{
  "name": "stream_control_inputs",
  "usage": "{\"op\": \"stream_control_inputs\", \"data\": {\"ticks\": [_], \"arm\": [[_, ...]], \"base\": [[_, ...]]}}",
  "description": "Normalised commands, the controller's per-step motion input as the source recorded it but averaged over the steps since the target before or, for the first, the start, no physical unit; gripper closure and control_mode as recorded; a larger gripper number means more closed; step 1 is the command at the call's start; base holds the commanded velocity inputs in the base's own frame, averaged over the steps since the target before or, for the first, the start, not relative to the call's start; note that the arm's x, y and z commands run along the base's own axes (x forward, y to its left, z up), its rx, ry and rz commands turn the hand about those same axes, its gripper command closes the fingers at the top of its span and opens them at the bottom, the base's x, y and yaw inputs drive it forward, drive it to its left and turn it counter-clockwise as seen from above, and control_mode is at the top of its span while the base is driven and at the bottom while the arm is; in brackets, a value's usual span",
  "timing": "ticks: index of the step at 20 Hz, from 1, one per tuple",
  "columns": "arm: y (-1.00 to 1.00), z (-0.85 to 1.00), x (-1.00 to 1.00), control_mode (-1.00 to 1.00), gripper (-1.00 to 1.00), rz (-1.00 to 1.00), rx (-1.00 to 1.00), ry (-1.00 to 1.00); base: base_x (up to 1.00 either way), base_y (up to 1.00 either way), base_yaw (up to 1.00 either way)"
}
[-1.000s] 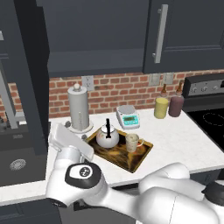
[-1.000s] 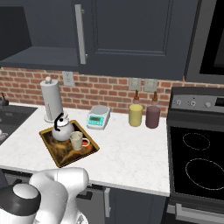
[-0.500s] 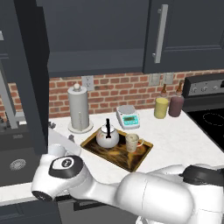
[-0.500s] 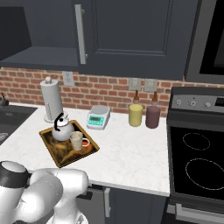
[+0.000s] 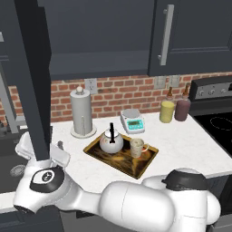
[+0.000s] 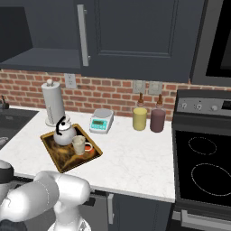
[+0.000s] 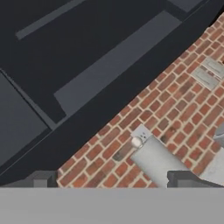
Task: Pick the kettle from the counter and place it on the tray. Then pick the mug from the cabinet and place it on the tray. Then close the cabinet doors.
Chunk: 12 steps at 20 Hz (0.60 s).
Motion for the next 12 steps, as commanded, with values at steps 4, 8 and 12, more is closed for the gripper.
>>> {"op": "stream_control_inputs", "data": {"ticks": [4, 8, 12], "arm": [[0.2, 0.0, -0.16, -1.0, -1.0, 0.02, 0.0, 0.0], [0.31, 0.01, -0.02, -1.0, -1.0, 0.0, 0.0, 0.0], [0.27, 0.07, 0.0, -1.0, -1.0, -0.01, 0.0, -0.01]], "base": [[0.0, 0.0, 0.0], [0.0, 0.0, 0.0], [0.0, 0.0, 0.0]]}}
